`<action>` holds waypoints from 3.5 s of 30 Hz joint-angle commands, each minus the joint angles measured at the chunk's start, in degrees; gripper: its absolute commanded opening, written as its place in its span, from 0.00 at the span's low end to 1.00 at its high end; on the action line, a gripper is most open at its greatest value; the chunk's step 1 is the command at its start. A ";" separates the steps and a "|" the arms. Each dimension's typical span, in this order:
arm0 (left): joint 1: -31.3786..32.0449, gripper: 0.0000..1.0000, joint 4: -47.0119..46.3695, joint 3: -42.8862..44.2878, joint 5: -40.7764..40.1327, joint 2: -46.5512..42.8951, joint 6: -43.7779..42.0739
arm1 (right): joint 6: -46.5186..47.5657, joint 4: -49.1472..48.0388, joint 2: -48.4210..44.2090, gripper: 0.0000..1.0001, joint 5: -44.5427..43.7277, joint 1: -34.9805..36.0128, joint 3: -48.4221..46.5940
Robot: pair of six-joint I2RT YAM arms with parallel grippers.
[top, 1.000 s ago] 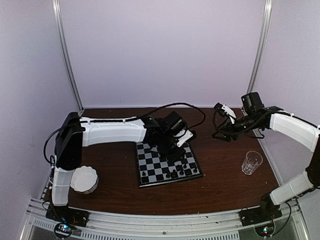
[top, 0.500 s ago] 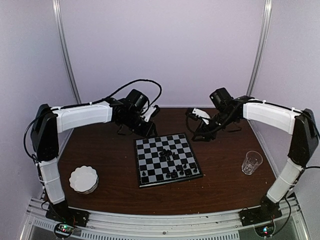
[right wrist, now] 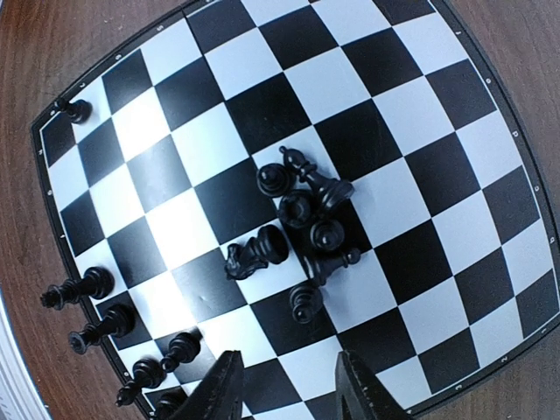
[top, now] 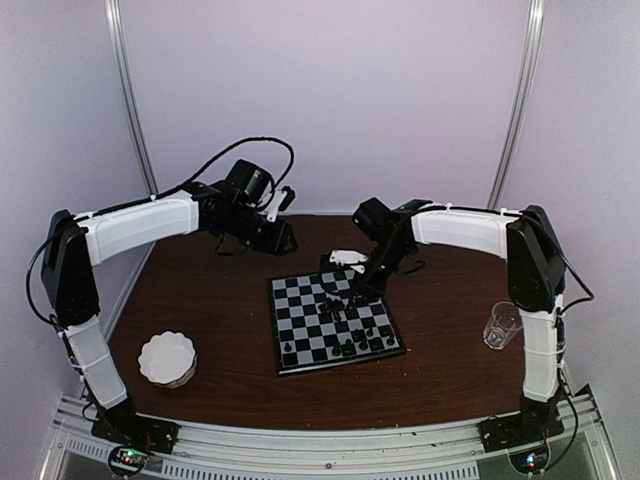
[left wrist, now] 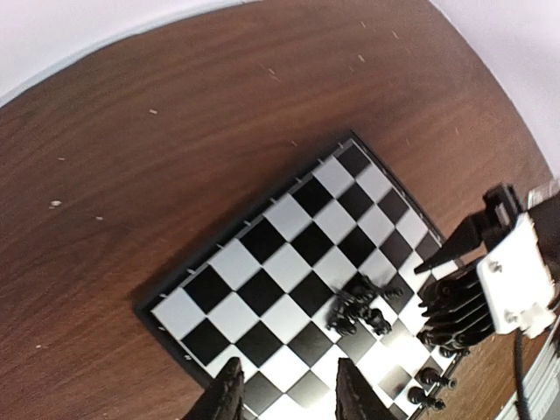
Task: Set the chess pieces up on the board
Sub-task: Pick up the pawn from the chessboard, then place the pawn at d7.
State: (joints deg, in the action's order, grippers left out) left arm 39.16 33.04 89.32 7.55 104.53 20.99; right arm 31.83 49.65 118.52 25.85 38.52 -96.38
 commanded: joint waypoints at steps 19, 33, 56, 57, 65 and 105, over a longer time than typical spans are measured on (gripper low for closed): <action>-3.82 0.37 -3.07 -1.67 3.24 -1.87 4.14 | -0.98 1.39 6.02 0.34 -1.93 1.11 -5.52; -3.83 0.37 -3.07 -1.69 3.57 -1.87 4.03 | -2.04 1.84 7.86 0.24 -1.34 1.63 -7.83; -3.85 0.37 -3.13 -1.60 4.37 -1.61 4.06 | -1.97 0.65 -1.74 0.06 -1.23 2.10 -1.58; -3.86 0.37 -3.21 -1.60 4.37 -1.61 4.06 | -1.83 0.31 -2.71 0.07 -1.18 2.35 -0.62; -3.93 0.37 -3.32 -1.69 4.65 -1.35 4.14 | 0.12 -2.74 -5.70 0.07 -0.84 7.27 5.50; -3.90 0.38 -3.47 -1.78 4.83 -1.52 4.10 | 1.95 -3.30 -3.29 0.08 -5.10 10.25 8.64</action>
State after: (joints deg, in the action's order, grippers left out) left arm 35.62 31.51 87.83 11.66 103.18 24.62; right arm 33.23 46.28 116.62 21.63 48.51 -88.60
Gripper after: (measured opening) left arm 0.376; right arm 0.084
